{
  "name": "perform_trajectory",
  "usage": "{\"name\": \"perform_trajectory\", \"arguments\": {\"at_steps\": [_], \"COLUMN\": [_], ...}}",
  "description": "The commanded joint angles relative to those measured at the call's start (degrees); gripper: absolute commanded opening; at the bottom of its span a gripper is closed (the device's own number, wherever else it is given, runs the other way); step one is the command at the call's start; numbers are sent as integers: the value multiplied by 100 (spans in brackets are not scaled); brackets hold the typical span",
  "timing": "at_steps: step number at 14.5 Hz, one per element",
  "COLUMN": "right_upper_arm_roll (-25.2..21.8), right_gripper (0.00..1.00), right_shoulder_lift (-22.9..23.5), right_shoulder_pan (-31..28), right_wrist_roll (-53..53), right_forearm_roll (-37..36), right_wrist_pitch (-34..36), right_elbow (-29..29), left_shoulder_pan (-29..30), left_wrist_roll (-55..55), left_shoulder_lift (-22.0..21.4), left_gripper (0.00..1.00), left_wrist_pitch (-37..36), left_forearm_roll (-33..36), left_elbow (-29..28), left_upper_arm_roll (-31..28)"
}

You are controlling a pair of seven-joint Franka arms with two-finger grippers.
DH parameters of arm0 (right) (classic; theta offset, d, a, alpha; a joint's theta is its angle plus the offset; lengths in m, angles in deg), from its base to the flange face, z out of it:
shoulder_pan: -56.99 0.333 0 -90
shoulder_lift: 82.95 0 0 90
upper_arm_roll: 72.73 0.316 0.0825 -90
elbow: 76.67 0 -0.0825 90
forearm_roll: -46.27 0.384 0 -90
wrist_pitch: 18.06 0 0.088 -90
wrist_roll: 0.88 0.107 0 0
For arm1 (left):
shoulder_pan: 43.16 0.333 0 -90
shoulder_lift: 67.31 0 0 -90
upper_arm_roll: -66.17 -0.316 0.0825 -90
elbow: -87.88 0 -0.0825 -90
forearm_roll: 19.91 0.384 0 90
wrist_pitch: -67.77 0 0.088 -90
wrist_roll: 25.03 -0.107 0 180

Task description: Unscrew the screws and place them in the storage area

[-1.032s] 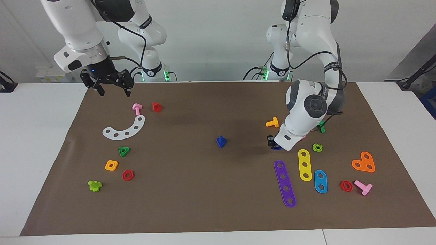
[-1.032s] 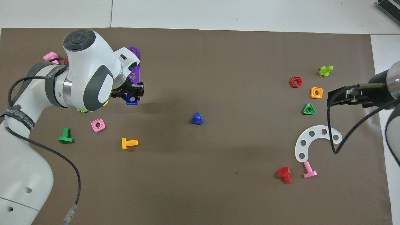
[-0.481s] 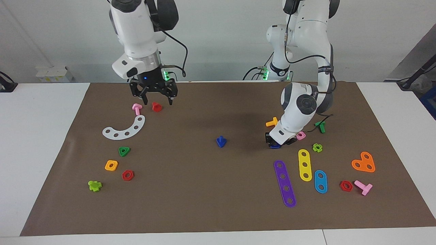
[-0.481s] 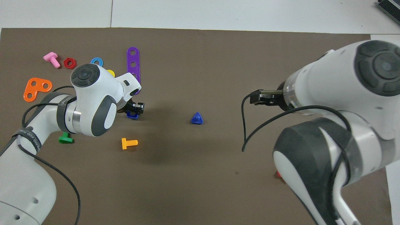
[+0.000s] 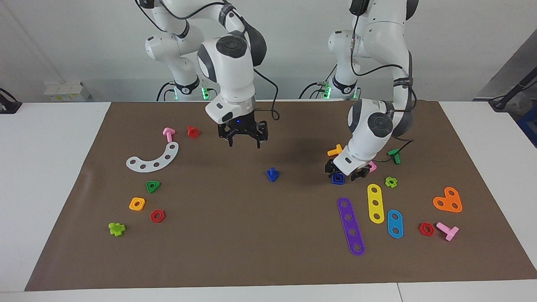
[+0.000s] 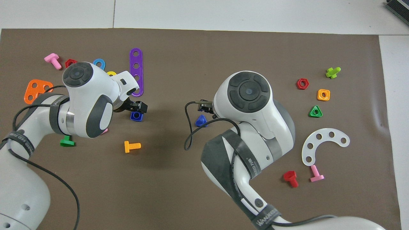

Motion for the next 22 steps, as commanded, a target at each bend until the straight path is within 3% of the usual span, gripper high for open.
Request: {"name": "perform_trajectory", "arguments": {"at_steps": [1, 4, 8, 12, 18, 22], "right_upper_arm_roll": [-21, -30, -30, -30, -30, -30], "right_gripper": [94, 92, 86, 83, 72, 50], "right_shoulder_lift": [482, 1036, 1107, 1134, 1116, 1116], "right_shoulder_pan": [187, 485, 469, 434, 433, 434], "right_wrist_roll": [261, 480, 507, 385, 314, 314], "right_forearm_roll": [-98, -238, -317, -475, -528, -528], "right_wrist_pitch": [-283, -564, -794, -1196, -1234, -1242], "right_elbow": [-334, -483, -370, 51, 202, 193], "left_shoulder_pan": [464, 1088, 1696, 1776, 1609, 1600], "left_wrist_roll": [-258, -592, -769, -156, 532, 470], "left_shoulder_lift": [-183, -577, -1412, -2379, -2680, -2680], "left_gripper": [100, 100, 100, 100, 100, 100], "left_wrist_pitch": [-692, -1388, -2144, -2347, -2497, -2471], "left_forearm_roll": [-32, -32, -14, 284, 671, 671], "left_elbow": [458, 715, 530, 249, 310, 345], "left_upper_arm_roll": [4, 4, -4, -31, 83, 101]}}
